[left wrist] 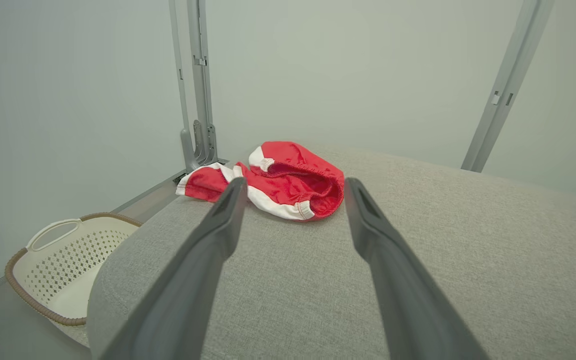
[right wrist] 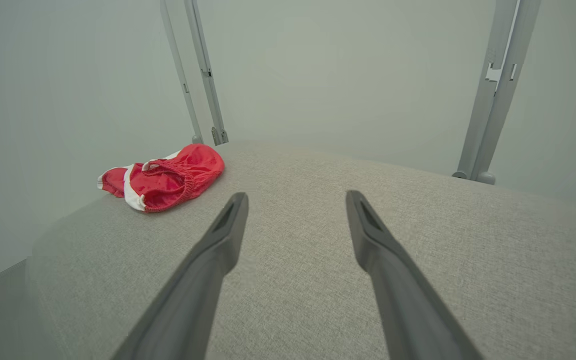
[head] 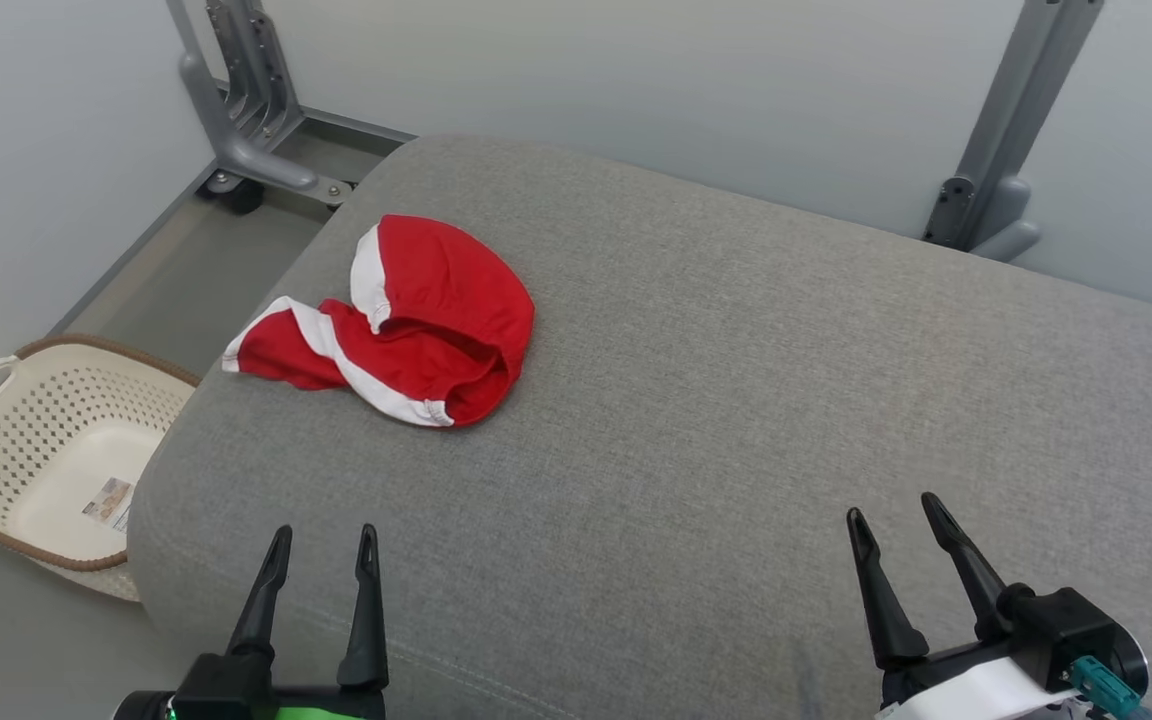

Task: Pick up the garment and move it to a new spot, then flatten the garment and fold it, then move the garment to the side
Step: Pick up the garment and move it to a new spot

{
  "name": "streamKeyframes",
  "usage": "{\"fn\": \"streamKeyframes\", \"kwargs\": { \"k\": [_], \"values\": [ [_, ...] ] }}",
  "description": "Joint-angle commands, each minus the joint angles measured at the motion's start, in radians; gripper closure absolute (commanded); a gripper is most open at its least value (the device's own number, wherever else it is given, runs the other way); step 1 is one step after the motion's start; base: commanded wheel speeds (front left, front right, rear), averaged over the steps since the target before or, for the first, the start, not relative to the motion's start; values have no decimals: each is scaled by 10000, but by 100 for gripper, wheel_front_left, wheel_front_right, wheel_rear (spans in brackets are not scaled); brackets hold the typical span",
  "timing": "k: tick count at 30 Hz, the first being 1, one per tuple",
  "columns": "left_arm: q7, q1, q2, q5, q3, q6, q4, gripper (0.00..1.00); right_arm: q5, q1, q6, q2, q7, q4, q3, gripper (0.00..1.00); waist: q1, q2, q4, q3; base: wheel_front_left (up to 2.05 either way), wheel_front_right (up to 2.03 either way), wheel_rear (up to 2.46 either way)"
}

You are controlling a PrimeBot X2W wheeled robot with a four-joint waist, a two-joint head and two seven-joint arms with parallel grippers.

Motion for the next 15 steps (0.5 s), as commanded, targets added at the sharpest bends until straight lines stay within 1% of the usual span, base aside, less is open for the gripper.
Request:
{"fn": "streamKeyframes", "kwargs": {
  "k": [1, 5, 10, 15],
  "values": [
    [-22, 18, 6, -49, 9, 44, -32, 0, 46, -20, -11, 11, -35, 60, 29, 0, 0, 0, 362, 10, 0, 0, 0],
    [-22, 89, 6, -70, 71, 108, -67, 0, 78, -169, -13, 5, -35, 87, 124, 0, 0, 0, 339, 42, 0, 0, 0],
    [-22, -253, 6, -275, 276, 234, -43, 0, 94, -263, -11, -69, -35, 44, 100, 0, 0, 0, 42, 258, 0, 0, 0],
    [-22, -1152, 4, -563, 785, 460, -63, 0, 45, -503, -11, -326, -35, -36, 12, 0, 0, 0, -449, 995, 0, 0, 0]
  ]
}}
